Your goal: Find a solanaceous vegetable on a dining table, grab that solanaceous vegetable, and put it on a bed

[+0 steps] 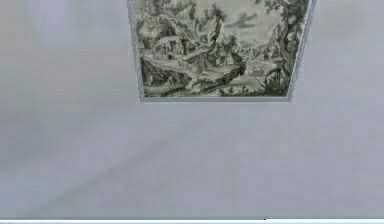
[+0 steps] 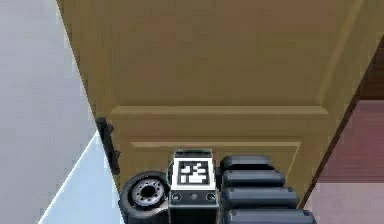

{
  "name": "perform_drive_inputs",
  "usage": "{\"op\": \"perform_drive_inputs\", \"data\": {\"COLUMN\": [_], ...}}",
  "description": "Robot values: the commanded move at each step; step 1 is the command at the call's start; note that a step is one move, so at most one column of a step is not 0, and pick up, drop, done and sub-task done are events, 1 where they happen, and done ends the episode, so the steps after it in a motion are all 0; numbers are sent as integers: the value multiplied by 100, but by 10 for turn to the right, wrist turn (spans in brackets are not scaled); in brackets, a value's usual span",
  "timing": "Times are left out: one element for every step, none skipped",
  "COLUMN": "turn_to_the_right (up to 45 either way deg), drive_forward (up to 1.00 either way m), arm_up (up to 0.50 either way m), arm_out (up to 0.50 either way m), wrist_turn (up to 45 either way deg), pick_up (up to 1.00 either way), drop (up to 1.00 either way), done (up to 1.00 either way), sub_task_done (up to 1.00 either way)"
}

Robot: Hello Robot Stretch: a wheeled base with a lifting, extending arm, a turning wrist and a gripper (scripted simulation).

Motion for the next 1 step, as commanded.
{"op": "perform_drive_inputs", "data": {"turn_to_the_right": [0], "drive_forward": [5], "arm_up": [0], "arm_out": [0], "wrist_turn": [0], "pick_up": [0], "drop": [0], "done": [0], "sub_task_done": [0]}}
